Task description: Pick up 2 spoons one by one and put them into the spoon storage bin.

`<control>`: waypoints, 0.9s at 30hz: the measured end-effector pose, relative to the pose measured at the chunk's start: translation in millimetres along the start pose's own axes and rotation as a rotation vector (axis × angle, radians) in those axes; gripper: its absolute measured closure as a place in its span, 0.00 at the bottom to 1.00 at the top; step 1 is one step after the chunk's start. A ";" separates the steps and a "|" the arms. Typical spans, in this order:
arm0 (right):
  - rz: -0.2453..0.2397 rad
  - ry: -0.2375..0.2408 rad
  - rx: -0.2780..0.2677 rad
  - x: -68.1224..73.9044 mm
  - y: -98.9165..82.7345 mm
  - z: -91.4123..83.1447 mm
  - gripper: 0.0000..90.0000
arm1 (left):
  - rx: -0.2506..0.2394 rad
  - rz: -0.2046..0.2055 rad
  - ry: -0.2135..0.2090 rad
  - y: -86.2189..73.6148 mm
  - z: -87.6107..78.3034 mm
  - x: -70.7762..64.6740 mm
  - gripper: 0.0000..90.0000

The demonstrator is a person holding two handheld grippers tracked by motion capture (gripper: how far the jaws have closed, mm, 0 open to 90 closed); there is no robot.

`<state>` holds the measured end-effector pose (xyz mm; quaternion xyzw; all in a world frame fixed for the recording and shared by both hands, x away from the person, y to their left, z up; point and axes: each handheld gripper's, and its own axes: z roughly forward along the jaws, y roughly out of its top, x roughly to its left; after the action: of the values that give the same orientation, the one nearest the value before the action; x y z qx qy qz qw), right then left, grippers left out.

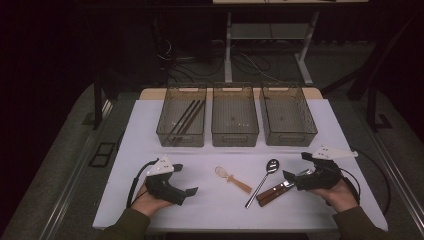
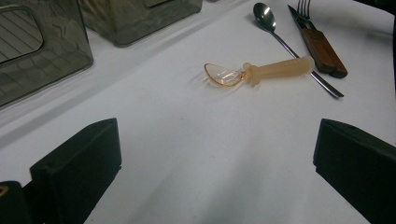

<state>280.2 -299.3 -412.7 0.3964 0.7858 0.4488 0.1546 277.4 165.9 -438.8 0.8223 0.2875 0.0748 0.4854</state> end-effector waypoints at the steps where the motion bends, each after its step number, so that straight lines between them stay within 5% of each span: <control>1: 0.003 0.003 0.002 -0.8 0.9 -0.4 0.01 | -0.001 0.000 -0.001 0.2 -0.3 -0.2 0.00; 9: -0.003 0.014 0.018 -6.9 4.6 -2.1 0.01 | 0.004 0.000 -0.003 0.5 0.5 -0.1 0.00; 13: -0.001 0.033 0.023 -12.5 5.6 -2.7 0.17 | 0.000 -0.009 -0.006 0.4 1.0 0.0 0.00; 27: 0.035 0.085 0.066 -23.4 10.5 12.5 0.33 | 0.013 -0.010 -0.009 0.2 2.5 -0.3 0.00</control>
<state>307.7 -306.9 -413.6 0.3955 0.7991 0.4416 0.0999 278.2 163.7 -439.8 0.8243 0.2897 0.0669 0.4818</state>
